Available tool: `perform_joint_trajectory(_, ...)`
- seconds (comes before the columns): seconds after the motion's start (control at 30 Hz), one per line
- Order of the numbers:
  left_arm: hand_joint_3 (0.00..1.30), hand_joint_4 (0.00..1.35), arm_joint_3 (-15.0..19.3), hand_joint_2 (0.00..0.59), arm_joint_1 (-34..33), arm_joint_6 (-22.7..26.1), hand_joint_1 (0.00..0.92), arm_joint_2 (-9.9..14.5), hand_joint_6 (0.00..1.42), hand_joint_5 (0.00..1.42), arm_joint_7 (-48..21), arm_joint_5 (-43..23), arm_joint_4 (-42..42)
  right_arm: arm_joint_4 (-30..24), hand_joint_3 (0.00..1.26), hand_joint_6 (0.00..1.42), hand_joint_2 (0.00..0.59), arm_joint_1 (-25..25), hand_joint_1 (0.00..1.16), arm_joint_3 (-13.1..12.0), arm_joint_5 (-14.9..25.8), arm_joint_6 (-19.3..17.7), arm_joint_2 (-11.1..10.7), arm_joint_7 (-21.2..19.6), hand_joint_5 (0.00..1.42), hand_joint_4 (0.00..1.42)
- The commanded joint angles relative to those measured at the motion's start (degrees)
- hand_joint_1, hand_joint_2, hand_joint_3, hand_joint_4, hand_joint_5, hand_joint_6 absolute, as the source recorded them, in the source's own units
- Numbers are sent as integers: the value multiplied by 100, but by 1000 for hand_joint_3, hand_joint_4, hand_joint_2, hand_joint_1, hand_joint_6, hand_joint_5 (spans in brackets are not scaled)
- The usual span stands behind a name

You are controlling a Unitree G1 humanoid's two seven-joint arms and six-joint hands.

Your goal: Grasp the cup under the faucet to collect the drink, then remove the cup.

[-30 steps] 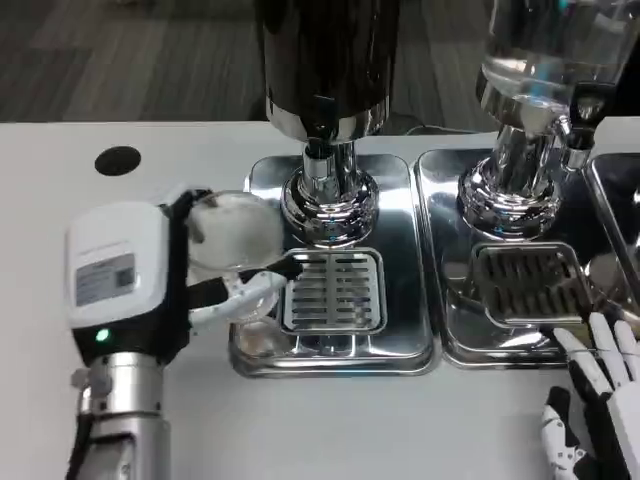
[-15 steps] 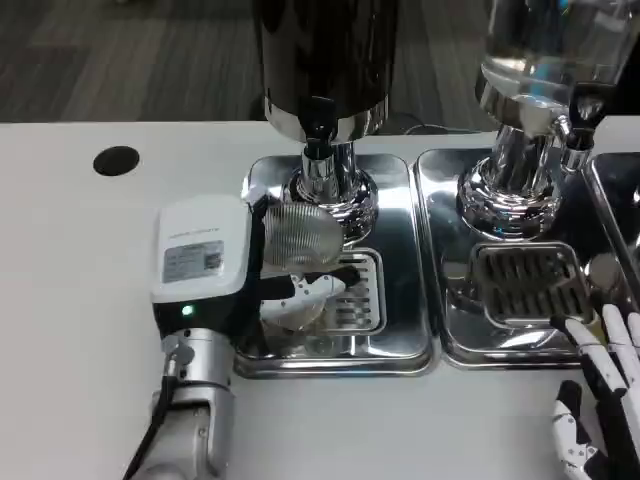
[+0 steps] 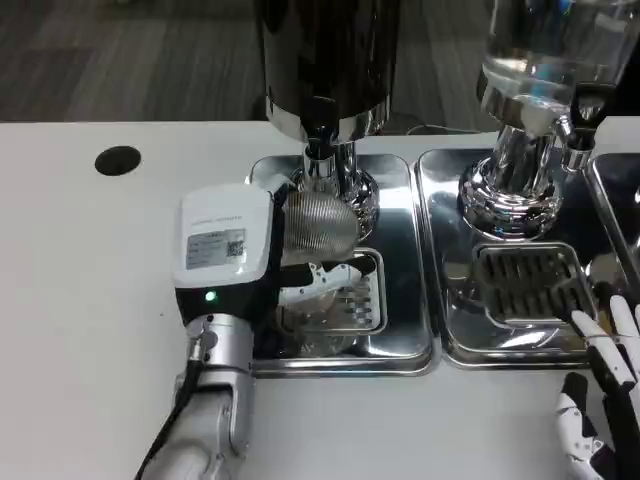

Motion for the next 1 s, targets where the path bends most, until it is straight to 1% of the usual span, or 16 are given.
perform_joint_trajectory(0.03, 724, 705, -26, 72, -60, -124, 187, 43, 1217, 930, 77, -119, 124, -43, 186, 82, 577, 13, 118, -63, 70, -34, 54, 90, 0, 1)
perform_joint_trajectory(0.1, 612, 583, -17, 57, -22, -214, 77, 116, 1125, 831, 94, -184, 54, -25, 186, 84, 577, 7, 118, -50, 58, -33, 76, 88, 0, 1)
perform_joint_trajectory(0.2, 517, 477, 21, 54, 50, -324, 4, 177, 995, 740, 124, -281, -33, 53, 186, 89, 577, -44, 117, -24, 94, -75, 78, 165, 0, 1)
perform_joint_trajectory(0.3, 452, 395, 50, 53, 121, -441, 0, 217, 844, 658, 165, -326, -97, 104, 187, 92, 577, -95, 117, 2, 80, -96, 99, 205, 0, 1)
perform_joint_trajectory(0.4, 413, 342, 46, 54, 169, -527, 0, 252, 727, 593, 167, -368, -151, 125, 187, 105, 577, -138, 116, 22, 70, -108, 118, 229, 0, 1)
perform_joint_trajectory(0.63, 375, 285, 22, 54, 224, -492, 0, 286, 584, 512, 178, -332, -268, 137, 187, 109, 582, -141, 116, -24, 100, -155, 114, 256, 0, 1)
perform_joint_trajectory(0.8, 288, 156, 18, 48, 267, -443, 0, 293, 452, 415, 126, -293, -422, 157, 187, 110, 584, -119, 120, -33, 112, -168, 120, 231, 0, 1)
perform_joint_trajectory(1.0, 282, 100, 119, 45, 465, -491, 0, 409, 395, 382, 123, -342, -833, 154, 187, 112, 586, -73, 128, -64, 127, -185, 108, 204, 0, 1)
